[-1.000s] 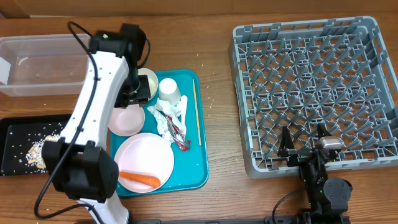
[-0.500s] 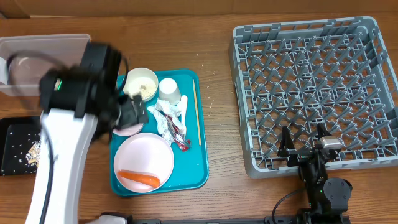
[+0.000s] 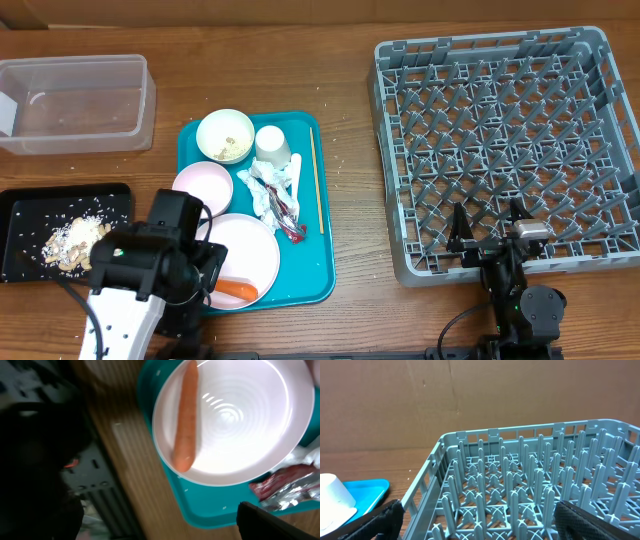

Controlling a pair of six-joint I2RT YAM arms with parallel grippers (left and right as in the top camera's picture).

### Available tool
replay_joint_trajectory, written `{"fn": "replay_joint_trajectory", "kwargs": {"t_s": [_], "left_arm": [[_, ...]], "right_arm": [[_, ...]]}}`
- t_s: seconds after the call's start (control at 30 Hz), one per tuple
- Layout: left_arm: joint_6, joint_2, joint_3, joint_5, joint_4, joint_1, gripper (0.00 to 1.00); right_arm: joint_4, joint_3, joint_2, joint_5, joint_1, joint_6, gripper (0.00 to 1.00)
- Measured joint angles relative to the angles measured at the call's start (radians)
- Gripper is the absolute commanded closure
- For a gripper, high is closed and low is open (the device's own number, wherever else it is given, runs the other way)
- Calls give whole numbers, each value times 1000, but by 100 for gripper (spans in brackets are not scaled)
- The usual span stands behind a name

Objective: Sort waste into correct bins and load items into the dishwasher rack
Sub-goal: 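Move the left gripper down to the carrot on the pink plate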

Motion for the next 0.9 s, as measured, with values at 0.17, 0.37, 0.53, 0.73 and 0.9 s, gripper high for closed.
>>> {"fn": "replay_joint_trajectory", "kwargs": {"t_s": [0.17, 0.37, 0.53, 0.73, 0.9], "left_arm": [[-75, 16, -116, 14, 179, 0, 0], [-99, 68, -225, 23, 333, 0, 0], [-110, 129, -284, 23, 415, 0, 0], [-90, 195, -322, 24, 527, 0, 0], [-56, 245, -333, 24, 614, 0, 0]], "right_arm": [[-1, 0, 0, 0, 0, 0, 0], [0, 0, 0, 0, 0, 0, 0], [0, 0, 0, 0, 0, 0, 0], [0, 0, 0, 0, 0, 0, 0], [0, 0, 0, 0, 0, 0, 0]]}}
